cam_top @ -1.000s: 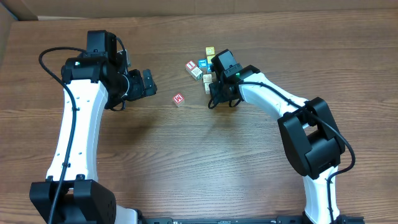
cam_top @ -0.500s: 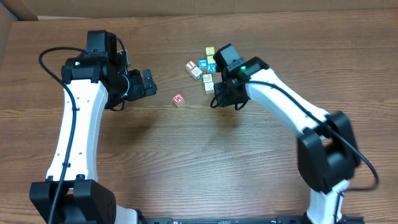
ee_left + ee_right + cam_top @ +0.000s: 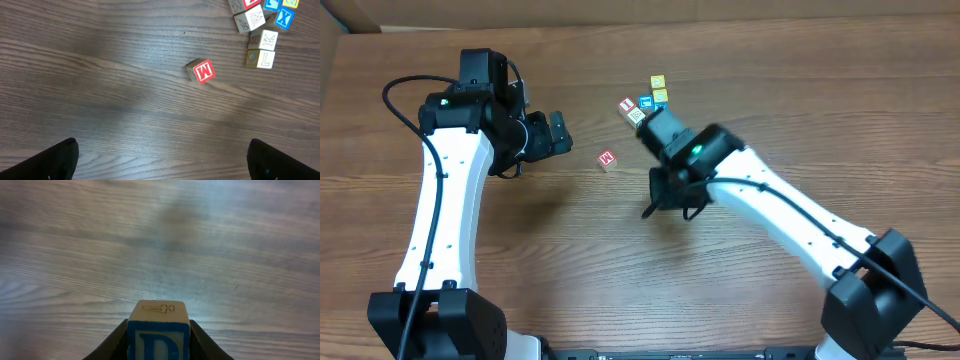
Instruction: Flip 4 blocks
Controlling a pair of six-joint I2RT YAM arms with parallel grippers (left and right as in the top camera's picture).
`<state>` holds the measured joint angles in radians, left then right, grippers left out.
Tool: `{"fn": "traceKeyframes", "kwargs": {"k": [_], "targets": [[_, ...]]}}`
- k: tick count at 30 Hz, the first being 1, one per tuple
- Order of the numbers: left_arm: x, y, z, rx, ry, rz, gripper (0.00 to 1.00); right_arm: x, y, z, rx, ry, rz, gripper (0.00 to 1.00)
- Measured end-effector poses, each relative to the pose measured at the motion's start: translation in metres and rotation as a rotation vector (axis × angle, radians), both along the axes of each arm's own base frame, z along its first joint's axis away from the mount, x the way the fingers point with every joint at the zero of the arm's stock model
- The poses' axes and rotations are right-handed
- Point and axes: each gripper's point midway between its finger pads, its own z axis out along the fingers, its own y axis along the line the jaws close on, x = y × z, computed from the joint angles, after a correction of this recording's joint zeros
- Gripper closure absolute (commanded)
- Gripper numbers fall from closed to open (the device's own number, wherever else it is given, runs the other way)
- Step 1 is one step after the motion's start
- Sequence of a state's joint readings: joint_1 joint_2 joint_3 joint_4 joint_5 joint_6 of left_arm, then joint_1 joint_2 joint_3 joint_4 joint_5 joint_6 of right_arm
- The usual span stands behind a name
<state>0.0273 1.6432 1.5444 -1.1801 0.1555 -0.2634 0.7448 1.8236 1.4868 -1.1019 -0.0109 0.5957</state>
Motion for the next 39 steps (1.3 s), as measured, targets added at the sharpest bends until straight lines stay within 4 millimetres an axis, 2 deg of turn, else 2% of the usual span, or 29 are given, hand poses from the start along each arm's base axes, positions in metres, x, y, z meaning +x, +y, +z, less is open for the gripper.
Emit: {"fn": "traceKeyframes", "kwargs": {"k": [7,13,14,15,16,17,19,23,27,28,31,34,36,39], "targets": [[0.0,0.0,0.0,0.0,0.0,0.0,0.0,-0.011,-0.006,-0.057,0.002,0.005,-0.094,0.67],[0.0,0.0,0.0,0.0,0.0,0.0,0.0,-0.025,-0.014,-0.089,0.012,0.036,-0.126,0.67],[0.0,0.0,0.0,0.0,0.0,0.0,0.0,-0.026,-0.014,-0.09,0.011,0.041,-0.125,0.64],[0.0,0.0,0.0,0.0,0.0,0.0,0.0,-0.027,-0.015,-0.091,0.011,0.043,-0.127,0.58],[0.0,0.0,0.0,0.0,0.0,0.0,0.0,-0.027,-0.014,-0.091,0.015,0.044,-0.128,0.43],[0.0,0.0,0.0,0.0,0.0,0.0,0.0,-0.026,-0.013,-0.091,0.018,0.043,-0.132,0.38],[0.0,0.0,0.0,0.0,0.0,0.0,0.0,-0.027,-0.013,-0.091,0.02,0.045,-0.13,0.31],[0.0,0.0,0.0,0.0,0.0,0.0,0.0,-0.029,-0.013,-0.091,0.018,0.054,-0.116,0.26],[0.0,0.0,0.0,0.0,0.0,0.0,0.0,-0.03,-0.024,-0.079,-0.022,0.1,-0.101,0.22],[0.0,0.0,0.0,0.0,0.001,0.0,0.0,-0.023,-0.025,-0.071,-0.018,0.095,-0.104,0.21],[0.0,0.0,0.0,0.0,0.001,0.0,0.0,0.01,-0.022,-0.04,0.029,0.035,-0.116,0.08],[0.001,0.0,0.0,0.0,-0.006,0.0,0.0,0.047,-0.026,-0.007,0.082,-0.041,-0.142,0.05],[0.012,0.0,0.004,0.001,-0.05,0.0,0.0,0.068,-0.037,0.005,0.103,-0.075,-0.185,0.0],[0.025,0.001,0.009,0.003,-0.109,0.0,0.0,0.086,-0.067,0.007,0.099,-0.082,-0.259,0.0]]}}
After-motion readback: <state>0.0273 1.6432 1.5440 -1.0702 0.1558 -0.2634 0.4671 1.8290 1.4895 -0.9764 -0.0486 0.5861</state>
